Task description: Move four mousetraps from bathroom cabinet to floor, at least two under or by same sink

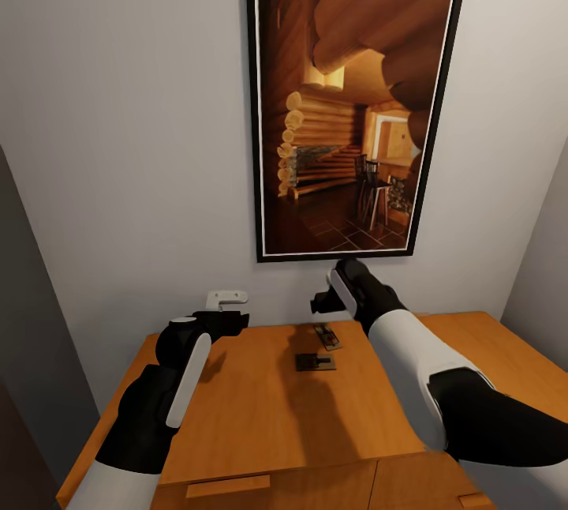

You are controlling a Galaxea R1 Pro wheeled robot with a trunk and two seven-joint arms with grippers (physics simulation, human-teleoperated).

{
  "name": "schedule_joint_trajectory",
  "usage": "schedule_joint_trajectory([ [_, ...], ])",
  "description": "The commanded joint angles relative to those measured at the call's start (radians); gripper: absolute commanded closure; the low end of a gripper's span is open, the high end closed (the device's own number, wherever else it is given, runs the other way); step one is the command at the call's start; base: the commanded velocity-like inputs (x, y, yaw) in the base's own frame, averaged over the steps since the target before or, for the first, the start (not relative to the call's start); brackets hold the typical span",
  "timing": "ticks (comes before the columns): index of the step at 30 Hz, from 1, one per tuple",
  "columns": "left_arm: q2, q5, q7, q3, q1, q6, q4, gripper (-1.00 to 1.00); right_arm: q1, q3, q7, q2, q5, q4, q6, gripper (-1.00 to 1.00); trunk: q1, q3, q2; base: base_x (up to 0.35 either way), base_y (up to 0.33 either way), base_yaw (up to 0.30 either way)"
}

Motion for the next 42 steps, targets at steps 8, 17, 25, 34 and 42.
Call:
schedule_joint_trajectory([
  [8,-0.001,0.011,0.009,-0.001,-0.001,0.003,-0.001,-1.00,-0.048,0.002,0.028,0.000,-0.019,0.072,0.003,-1.00,0.000,-0.001,-0.001,0.000,0.000,0.000],
  [17,0.000,0.011,0.010,-0.001,-0.001,0.003,-0.001,-1.00,-0.071,0.002,0.049,-0.002,-0.024,0.088,0.003,-1.00,0.000,-0.001,-0.001,0.000,0.000,0.000],
  [25,0.000,0.010,0.010,-0.001,-0.001,0.003,-0.001,-1.00,-0.083,0.002,0.053,-0.003,-0.025,0.091,0.003,-1.00,0.000,-0.001,-0.001,0.000,0.000,0.000],
  [34,0.000,0.008,0.011,-0.001,-0.001,0.001,-0.001,-1.00,-0.086,0.002,0.054,-0.003,-0.025,0.091,0.003,-1.00,0.000,-0.001,-0.001,0.054,0.000,0.000],
  [42,0.000,0.009,0.011,-0.001,-0.001,0.000,-0.001,-1.00,-0.086,0.002,0.054,-0.003,-0.025,0.091,0.003,-1.00,0.000,-0.001,-0.001,0.155,0.000,0.000],
])
